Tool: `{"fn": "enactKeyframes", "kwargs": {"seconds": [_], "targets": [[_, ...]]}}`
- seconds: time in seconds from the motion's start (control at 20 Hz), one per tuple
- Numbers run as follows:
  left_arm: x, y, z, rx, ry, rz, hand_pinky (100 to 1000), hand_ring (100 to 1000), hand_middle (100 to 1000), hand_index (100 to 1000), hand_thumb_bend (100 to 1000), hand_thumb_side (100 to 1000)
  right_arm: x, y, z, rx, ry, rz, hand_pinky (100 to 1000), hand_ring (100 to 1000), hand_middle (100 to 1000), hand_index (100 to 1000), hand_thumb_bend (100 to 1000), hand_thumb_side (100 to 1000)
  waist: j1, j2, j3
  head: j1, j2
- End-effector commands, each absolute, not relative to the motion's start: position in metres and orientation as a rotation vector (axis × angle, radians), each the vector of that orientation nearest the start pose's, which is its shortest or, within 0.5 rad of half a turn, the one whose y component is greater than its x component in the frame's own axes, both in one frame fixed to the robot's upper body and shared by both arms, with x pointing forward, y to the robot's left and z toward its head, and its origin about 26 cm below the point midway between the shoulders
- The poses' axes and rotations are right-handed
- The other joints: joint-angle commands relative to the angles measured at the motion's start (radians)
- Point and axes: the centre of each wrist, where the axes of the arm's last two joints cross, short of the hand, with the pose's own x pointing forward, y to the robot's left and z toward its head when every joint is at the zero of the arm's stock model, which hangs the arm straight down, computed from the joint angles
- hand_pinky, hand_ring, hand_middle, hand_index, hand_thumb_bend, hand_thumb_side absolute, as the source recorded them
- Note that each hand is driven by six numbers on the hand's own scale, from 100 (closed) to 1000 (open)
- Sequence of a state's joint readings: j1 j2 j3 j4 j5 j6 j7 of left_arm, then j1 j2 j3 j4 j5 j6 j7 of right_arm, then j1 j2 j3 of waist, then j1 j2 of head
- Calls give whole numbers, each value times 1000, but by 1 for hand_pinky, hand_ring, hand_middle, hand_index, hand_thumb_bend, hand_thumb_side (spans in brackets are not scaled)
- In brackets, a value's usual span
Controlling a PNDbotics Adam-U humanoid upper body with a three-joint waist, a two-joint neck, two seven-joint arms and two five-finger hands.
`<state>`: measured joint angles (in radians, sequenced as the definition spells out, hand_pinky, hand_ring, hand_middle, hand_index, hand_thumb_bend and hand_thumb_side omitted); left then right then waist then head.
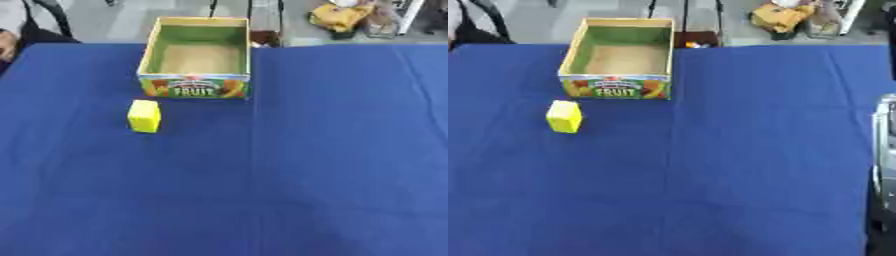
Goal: Pick up objects on the table and place them in the box.
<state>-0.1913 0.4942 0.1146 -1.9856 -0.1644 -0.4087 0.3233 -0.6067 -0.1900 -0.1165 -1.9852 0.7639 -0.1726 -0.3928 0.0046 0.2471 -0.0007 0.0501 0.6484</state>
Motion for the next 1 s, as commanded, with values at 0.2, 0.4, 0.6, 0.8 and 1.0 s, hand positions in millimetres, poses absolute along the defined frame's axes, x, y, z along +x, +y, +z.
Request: {"fn": "enactKeyframes", "kwargs": {"seconds": [0.2, 0.4, 0.6, 0.8, 1.0], "targets": [[280, 342, 220, -1097, 3331, 517, 645, 697, 721, 966, 405, 1000, 314, -241, 291, 1290, 2999, -92, 729, 810, 596, 834, 100, 932, 3, -12, -3, -2, -14], [277, 351, 235, -1372, 3202, 764, 643, 703, 731, 965, 408, 1000, 314, -240, 291, 1290, 3000, -109, 729, 810, 593, 834, 100, 936, 5, -14, -4, -5, -11], [275, 355, 247, -1560, 3072, 1025, 642, 706, 739, 969, 428, 1000, 313, -240, 291, 1291, 3002, -128, 729, 810, 591, 834, 100, 944, 5, -14, -5, -8, -8], [274, 356, 257, -1674, 2972, 1304, 645, 713, 748, 977, 475, 1000, 313, -240, 292, 1291, 3003, -145, 729, 809, 587, 833, 100, 948, 3, -11, -5, -7, -20], [275, 355, 266, -1732, 2870, 1615, 649, 731, 771, 997, 490, 1000, 313, -240, 292, 1290, 3007, -160, 729, 809, 584, 833, 100, 950, 1, -6, -2, -6, -39]]}}
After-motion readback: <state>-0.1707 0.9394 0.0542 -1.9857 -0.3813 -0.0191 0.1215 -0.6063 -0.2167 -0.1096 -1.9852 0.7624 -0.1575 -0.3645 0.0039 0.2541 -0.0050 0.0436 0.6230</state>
